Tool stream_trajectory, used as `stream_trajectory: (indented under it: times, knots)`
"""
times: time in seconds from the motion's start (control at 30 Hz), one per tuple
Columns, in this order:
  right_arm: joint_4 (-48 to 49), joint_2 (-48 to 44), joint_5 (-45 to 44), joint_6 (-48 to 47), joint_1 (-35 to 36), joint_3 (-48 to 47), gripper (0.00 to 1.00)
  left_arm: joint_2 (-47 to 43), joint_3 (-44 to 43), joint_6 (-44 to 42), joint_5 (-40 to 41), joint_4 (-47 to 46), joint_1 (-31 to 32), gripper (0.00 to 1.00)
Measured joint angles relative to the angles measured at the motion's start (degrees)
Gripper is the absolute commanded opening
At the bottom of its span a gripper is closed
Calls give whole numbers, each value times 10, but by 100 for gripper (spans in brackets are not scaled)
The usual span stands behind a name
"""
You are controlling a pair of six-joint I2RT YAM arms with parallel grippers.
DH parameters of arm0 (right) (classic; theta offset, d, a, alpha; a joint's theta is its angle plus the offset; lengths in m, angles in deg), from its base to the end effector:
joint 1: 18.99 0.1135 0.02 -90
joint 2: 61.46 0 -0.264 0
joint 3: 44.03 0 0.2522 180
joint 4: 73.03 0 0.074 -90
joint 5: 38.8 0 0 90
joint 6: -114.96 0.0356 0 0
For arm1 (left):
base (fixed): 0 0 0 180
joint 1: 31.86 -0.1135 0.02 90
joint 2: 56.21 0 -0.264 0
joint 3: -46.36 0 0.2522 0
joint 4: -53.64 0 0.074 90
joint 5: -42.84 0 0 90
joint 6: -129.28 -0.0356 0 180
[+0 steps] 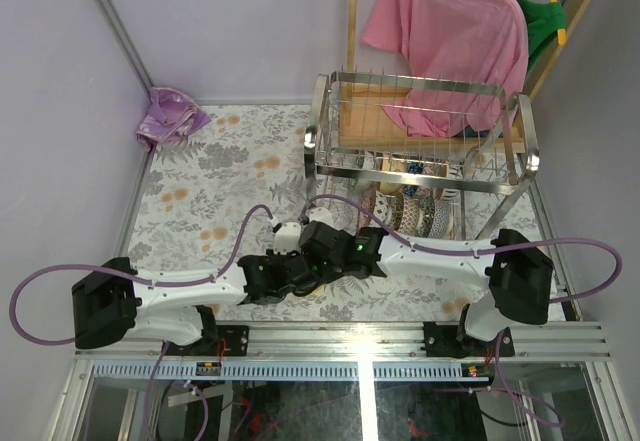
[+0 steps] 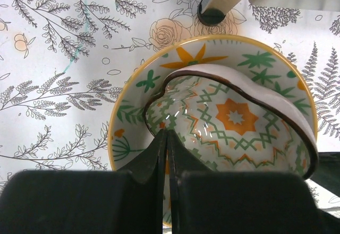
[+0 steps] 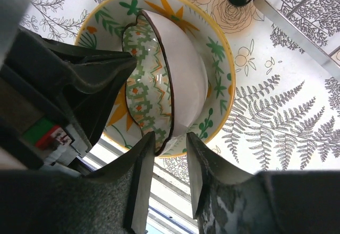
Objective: Load the bowls into the dish rack
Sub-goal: Pick up the bowl from the center of the board.
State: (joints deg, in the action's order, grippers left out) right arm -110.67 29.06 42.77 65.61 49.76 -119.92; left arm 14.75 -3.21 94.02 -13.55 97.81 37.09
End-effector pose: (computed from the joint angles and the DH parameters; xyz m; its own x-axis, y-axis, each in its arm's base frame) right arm 0.1256 0.3087 0.2274 -0.7969 -0.2712 -0.5398 -0.4881 0.8156 0.3107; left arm 0.0944 -0.1904 0.1767 -0.7563 0.0717 -0.6503 0.1342 0.9898 -0.0469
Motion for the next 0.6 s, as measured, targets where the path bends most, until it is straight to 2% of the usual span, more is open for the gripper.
stream_trajectory:
  times: [0.07,0.13,0.2,0.3,0.6]
  knots:
    - [-4,4,-7,-2,4,-5,33,0,1,-1,0,0,0,0]
    - [-12,8,-16,-5,7,-13,42,-1,1,-1,0,0,0,0]
    - [-26,13,-28,-6,10,-22,45,-9,5,0,0,2,0,0]
    - [-44,19,-40,-11,13,-36,39,-24,12,-2,0,3,1,0]
    - [-97,54,-76,-28,29,-91,37,-47,25,0,7,11,0,0]
